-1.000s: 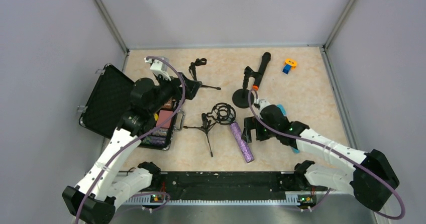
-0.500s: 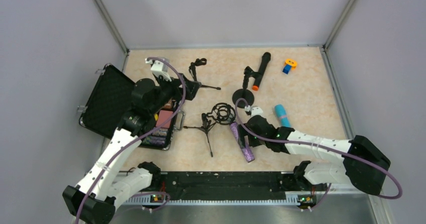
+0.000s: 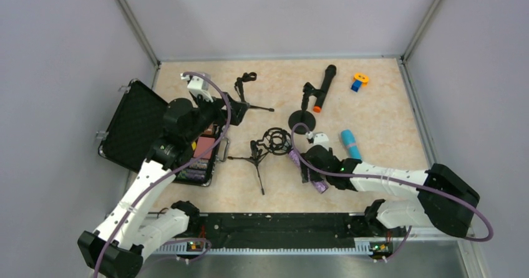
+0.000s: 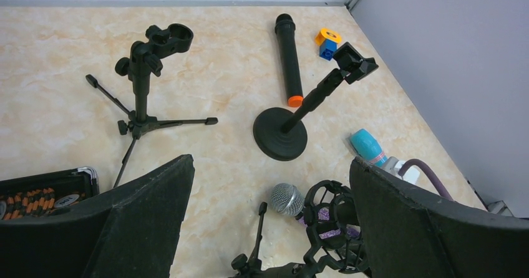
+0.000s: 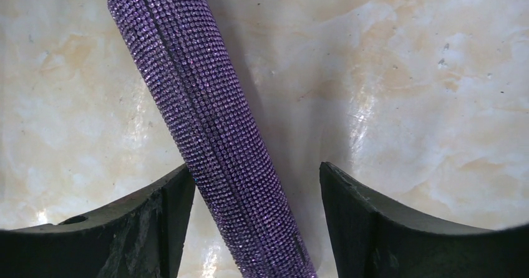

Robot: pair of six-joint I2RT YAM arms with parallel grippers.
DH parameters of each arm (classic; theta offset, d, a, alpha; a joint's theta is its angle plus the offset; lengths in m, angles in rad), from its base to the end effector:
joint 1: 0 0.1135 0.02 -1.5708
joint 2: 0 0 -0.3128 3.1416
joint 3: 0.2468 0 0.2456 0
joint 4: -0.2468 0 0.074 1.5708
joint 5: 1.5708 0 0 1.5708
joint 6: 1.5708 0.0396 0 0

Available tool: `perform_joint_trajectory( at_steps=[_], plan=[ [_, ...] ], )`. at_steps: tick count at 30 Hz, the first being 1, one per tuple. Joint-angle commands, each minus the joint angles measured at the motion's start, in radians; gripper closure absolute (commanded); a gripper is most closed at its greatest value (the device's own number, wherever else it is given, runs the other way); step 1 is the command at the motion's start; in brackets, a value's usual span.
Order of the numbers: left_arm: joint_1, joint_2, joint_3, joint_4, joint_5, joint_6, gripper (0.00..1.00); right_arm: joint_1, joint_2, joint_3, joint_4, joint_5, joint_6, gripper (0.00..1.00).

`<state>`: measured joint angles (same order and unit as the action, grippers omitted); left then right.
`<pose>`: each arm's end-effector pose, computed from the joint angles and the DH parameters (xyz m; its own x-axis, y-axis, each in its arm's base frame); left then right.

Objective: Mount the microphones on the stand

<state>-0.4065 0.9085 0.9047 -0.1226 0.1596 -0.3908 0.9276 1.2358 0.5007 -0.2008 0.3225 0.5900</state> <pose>0.1612 -0.0763 0.4050 -0.3109 -0.2756 -0.9096 0.4507 0.7998 -0.3964 0.1301 0.1527 0.2039 -0.7608 -0.1352 -0.6348 -0.2683 0.9561 0.1179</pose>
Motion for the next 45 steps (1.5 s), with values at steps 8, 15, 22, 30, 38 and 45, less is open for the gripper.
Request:
perform_joint_trajectory(
  at_steps=[8,15,22,30,38,45],
  plan=[
    [-0.001,-0.032,-0.007,0.036,-0.001,0.024,0.01,-0.085,-0.029,-0.026,0.014,0.028,0.07,0.47],
    [-0.002,-0.02,-0.009,0.042,0.015,0.019,0.01,-0.232,-0.147,-0.066,0.015,-0.066,0.074,0.56],
    [-0.002,-0.018,-0.012,0.059,0.021,0.01,0.01,-0.233,-0.167,-0.034,-0.005,-0.095,-0.002,0.39],
    [-0.002,-0.031,-0.023,0.053,0.021,0.003,0.01,-0.233,-0.149,0.029,-0.039,-0.061,-0.076,0.08],
    [-0.002,-0.029,-0.024,0.044,0.021,0.007,0.01,-0.233,-0.068,0.141,-0.091,-0.043,-0.148,0.03],
    [-0.001,-0.021,-0.023,0.04,0.031,0.011,0.01,-0.235,0.006,0.231,-0.16,-0.037,-0.208,0.03]
  ],
)
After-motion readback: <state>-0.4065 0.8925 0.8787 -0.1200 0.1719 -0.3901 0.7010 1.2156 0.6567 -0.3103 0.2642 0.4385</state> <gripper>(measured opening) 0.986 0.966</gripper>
